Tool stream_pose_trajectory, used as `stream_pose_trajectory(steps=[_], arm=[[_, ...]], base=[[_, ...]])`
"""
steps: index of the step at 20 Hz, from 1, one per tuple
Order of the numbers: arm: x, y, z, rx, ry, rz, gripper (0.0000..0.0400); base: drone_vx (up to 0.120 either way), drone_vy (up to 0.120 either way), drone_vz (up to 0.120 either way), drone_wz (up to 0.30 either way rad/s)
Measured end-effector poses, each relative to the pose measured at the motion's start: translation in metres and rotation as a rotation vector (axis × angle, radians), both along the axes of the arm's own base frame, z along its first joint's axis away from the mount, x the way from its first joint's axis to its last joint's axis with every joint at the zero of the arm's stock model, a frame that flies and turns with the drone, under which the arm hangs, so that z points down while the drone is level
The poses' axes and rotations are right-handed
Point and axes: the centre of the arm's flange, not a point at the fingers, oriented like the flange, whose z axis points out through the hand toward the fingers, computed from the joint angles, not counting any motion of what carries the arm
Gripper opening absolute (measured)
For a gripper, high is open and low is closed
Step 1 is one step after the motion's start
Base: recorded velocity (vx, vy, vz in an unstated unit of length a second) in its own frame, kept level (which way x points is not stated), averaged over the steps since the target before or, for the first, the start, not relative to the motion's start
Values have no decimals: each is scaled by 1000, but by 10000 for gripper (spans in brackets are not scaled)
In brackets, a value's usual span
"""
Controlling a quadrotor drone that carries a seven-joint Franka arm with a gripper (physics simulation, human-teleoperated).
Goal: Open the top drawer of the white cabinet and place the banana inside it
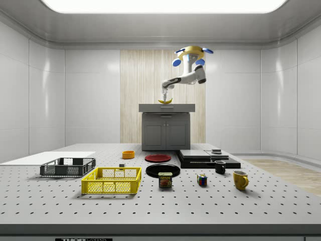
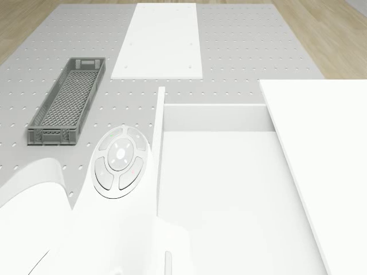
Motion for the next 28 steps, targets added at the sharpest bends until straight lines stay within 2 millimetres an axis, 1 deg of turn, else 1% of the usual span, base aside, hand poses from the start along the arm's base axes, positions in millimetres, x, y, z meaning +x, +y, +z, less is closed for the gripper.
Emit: stream_pose_trajectory(steps=[2,15,21,23,24,25,26,28], arm=[[0,0,0,0,0,2,196],[0,0,0,1,0,-33,190],[0,0,0,1,0,-39,190],[0,0,0,1,0,-40,190],[0,0,0,1,0,-40,205],[0,0,0,2,0,-36,249],[0,0,0,3,1,-32,282],[0,0,0,5,1,-25,328]], base=[[0,-120,0,0],[0,-120,0,0],[0,-120,-107,0],[0,-20,0,0],[0,0,0,0],[0,0,0,0],[0,0,0,0],[0,0,0,0]])
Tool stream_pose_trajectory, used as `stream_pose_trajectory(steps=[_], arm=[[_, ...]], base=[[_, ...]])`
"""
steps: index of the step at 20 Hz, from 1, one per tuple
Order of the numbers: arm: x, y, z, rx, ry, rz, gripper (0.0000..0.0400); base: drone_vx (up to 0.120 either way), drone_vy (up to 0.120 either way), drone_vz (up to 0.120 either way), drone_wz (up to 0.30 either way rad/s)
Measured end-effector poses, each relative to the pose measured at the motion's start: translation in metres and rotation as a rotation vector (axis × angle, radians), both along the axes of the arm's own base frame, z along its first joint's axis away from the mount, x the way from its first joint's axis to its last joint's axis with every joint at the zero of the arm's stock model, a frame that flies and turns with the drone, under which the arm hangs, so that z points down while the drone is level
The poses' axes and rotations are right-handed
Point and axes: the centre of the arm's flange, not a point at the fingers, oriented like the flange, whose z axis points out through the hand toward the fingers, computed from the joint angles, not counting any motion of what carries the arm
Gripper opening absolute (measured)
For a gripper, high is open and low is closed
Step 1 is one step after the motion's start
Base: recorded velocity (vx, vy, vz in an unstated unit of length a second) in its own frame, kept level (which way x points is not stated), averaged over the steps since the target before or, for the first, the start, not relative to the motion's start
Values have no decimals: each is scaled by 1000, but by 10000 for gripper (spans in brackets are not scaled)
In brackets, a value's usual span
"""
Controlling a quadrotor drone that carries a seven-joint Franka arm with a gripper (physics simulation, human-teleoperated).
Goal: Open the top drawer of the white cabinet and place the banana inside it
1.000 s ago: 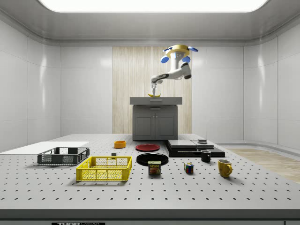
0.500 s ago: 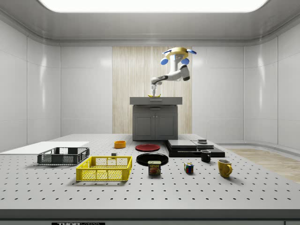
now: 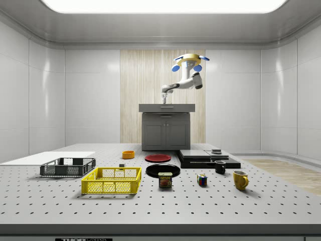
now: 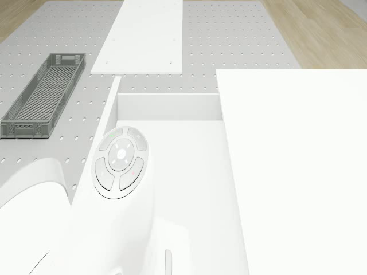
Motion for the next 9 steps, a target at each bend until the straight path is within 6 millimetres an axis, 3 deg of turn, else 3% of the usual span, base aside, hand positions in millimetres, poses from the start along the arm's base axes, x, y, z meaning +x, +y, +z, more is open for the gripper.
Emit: stream_pose_trajectory(steps=[4,9], arm=[[0,0,0,2,1,8,374],[0,0,0,3,1,12,392]], base=[[0,0,0,0],[0,0,0,0]])
